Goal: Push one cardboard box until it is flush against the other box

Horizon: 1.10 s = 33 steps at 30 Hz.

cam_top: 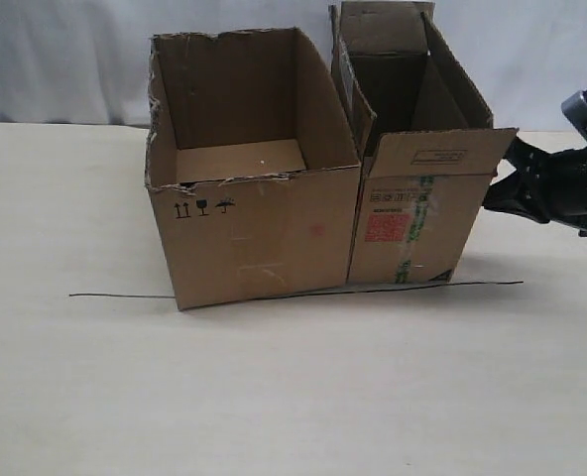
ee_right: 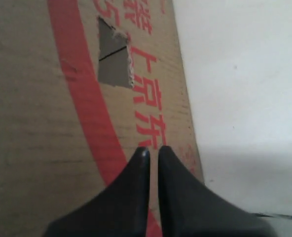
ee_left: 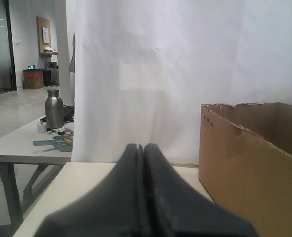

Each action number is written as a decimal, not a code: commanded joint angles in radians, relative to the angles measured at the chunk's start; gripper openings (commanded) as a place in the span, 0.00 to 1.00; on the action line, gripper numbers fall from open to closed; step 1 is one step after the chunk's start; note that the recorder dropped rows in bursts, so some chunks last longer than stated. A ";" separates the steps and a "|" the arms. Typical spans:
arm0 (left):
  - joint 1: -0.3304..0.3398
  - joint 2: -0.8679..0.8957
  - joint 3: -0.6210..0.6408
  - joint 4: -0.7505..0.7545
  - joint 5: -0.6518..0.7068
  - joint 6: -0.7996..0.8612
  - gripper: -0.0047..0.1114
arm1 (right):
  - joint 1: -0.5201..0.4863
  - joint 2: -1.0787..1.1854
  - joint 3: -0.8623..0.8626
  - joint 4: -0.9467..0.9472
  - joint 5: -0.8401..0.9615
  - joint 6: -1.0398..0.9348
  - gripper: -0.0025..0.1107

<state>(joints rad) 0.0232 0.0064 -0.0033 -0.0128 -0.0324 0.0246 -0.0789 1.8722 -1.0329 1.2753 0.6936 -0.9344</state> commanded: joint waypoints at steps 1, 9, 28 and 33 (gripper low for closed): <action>-0.007 -0.004 0.003 0.004 -0.005 -0.003 0.04 | -0.005 0.014 -0.008 0.001 0.049 0.007 0.07; -0.007 -0.004 0.003 0.004 -0.005 -0.003 0.04 | -0.003 0.014 -0.008 0.003 0.108 0.007 0.07; -0.007 -0.004 0.003 0.004 -0.005 -0.003 0.04 | -0.003 0.030 -0.074 0.003 -0.100 0.007 0.07; -0.007 -0.004 0.003 0.004 -0.005 -0.003 0.04 | -0.005 0.120 -0.215 0.003 0.000 0.060 0.07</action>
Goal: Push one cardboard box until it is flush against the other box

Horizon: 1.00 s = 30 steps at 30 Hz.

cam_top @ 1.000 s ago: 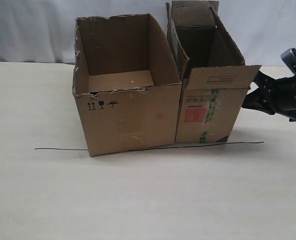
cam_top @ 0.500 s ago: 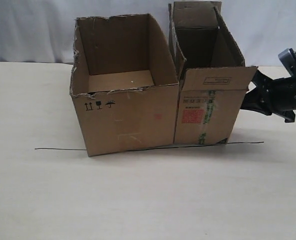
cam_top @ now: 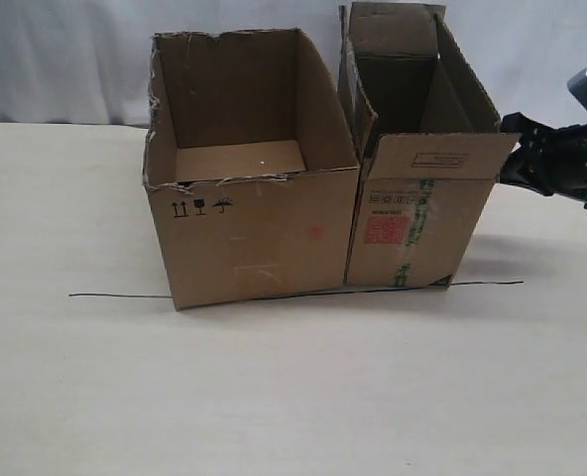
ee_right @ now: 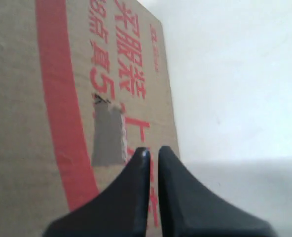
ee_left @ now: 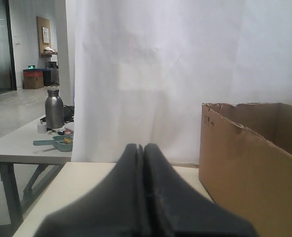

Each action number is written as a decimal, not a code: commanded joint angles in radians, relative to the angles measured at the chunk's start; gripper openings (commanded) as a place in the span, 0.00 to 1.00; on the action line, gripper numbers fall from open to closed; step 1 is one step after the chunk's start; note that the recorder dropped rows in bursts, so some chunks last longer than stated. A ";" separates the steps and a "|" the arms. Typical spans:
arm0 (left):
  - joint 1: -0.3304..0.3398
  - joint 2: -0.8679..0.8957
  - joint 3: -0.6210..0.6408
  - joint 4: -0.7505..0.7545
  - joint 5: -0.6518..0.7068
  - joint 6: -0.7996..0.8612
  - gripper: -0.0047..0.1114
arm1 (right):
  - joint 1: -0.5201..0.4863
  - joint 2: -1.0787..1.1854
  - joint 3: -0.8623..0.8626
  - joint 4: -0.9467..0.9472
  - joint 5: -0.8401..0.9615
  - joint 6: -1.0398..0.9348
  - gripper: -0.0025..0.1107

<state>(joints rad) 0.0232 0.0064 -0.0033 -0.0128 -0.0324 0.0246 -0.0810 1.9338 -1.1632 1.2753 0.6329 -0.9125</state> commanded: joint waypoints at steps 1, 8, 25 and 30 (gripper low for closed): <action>-0.007 -0.004 0.003 0.004 -0.005 -0.003 0.04 | -0.003 0.076 -0.104 0.003 0.086 0.048 0.07; -0.007 -0.004 0.003 0.004 -0.005 -0.003 0.04 | -0.003 0.113 -0.160 0.018 0.158 0.055 0.07; -0.007 -0.004 0.003 0.005 -0.004 -0.003 0.04 | -0.199 -0.763 0.366 -0.207 -0.131 0.093 0.07; -0.007 -0.004 0.003 0.005 -0.004 -0.003 0.04 | 0.062 -1.087 0.717 -0.208 -0.423 0.098 0.07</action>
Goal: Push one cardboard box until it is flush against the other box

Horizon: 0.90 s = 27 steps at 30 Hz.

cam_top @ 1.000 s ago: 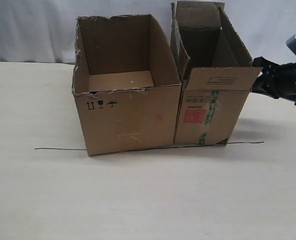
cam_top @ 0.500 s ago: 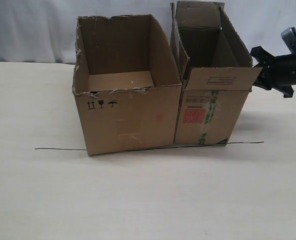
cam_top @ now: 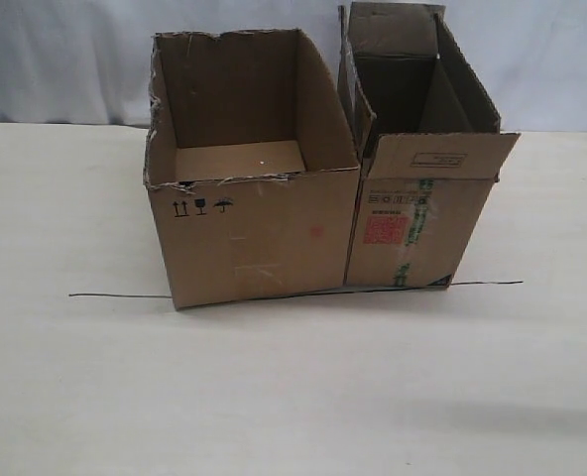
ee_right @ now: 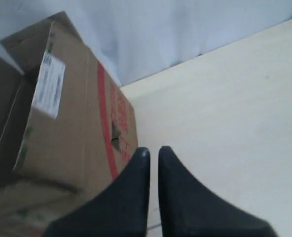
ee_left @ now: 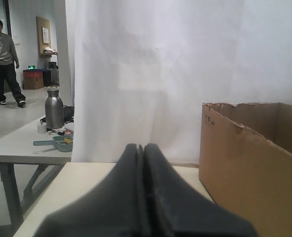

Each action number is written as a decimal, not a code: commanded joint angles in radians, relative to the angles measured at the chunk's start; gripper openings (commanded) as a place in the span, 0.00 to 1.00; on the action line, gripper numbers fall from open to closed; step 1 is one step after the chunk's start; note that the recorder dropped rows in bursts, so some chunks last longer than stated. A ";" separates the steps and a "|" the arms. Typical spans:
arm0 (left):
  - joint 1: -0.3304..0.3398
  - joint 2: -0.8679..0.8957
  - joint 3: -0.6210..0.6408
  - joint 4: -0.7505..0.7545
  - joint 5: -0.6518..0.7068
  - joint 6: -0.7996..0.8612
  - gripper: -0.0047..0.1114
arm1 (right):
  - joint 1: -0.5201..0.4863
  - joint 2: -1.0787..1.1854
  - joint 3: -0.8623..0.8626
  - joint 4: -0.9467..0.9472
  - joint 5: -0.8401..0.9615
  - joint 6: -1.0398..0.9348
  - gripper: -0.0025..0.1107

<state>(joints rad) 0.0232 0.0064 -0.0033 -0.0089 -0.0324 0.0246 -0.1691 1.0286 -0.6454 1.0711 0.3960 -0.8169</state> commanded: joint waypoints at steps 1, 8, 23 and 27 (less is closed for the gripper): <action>-0.007 -0.004 0.003 0.001 -0.004 -0.003 0.04 | 0.191 -0.242 0.256 -0.004 -0.235 0.022 0.07; -0.007 -0.004 0.003 0.001 -0.004 -0.003 0.04 | 0.317 -0.606 0.445 -0.015 -0.288 0.062 0.07; -0.007 -0.004 0.003 -0.002 -0.004 -0.003 0.04 | 0.323 -0.934 0.477 -0.015 0.055 0.103 0.07; -0.007 -0.004 0.003 -0.002 -0.004 -0.003 0.04 | 0.296 -1.029 0.536 -0.040 -0.078 -0.222 0.07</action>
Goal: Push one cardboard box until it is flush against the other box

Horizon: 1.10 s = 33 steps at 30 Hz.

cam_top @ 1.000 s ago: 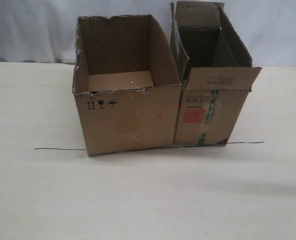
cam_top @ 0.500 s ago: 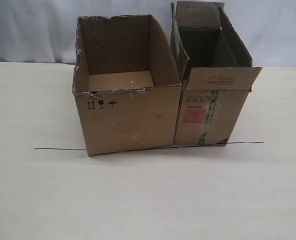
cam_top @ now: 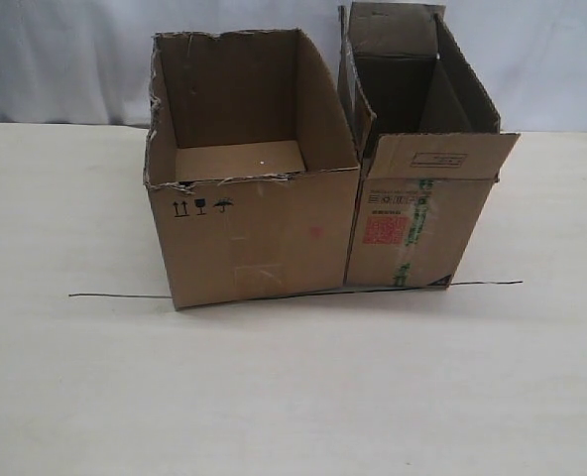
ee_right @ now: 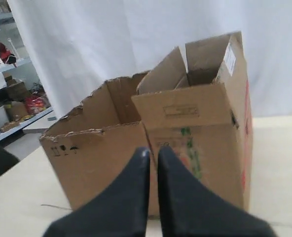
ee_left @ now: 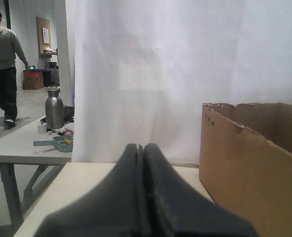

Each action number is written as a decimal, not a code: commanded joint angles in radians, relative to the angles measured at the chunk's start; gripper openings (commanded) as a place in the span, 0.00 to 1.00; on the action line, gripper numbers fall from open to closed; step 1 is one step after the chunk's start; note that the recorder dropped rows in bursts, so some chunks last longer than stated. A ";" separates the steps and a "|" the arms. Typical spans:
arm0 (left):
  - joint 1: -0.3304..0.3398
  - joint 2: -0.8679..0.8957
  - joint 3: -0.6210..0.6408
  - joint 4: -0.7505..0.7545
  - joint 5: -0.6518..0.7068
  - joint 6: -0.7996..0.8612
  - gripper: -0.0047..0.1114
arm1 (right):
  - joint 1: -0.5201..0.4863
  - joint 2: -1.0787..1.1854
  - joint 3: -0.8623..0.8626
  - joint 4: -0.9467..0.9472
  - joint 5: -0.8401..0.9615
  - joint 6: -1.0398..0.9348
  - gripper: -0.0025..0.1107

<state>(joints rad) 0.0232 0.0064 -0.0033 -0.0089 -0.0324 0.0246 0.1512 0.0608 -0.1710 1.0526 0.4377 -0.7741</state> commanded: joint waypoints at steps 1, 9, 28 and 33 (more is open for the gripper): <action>-0.007 -0.004 0.003 -0.002 -0.004 -0.003 0.04 | -0.026 -0.061 0.084 -0.009 -0.169 -0.299 0.07; -0.007 -0.004 0.003 -0.002 -0.004 -0.003 0.04 | -0.021 -0.061 0.171 0.095 -0.466 -0.382 0.07; -0.007 -0.004 0.003 0.000 -0.004 -0.003 0.04 | -0.021 -0.061 0.171 -0.985 -0.489 0.635 0.07; -0.007 -0.004 0.003 0.000 -0.004 -0.003 0.04 | -0.021 -0.061 0.171 -1.072 -0.393 0.703 0.07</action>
<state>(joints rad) 0.0232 0.0064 -0.0033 -0.0089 -0.0324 0.0246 0.1308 0.0029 -0.0042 0.0184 0.0183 -0.1026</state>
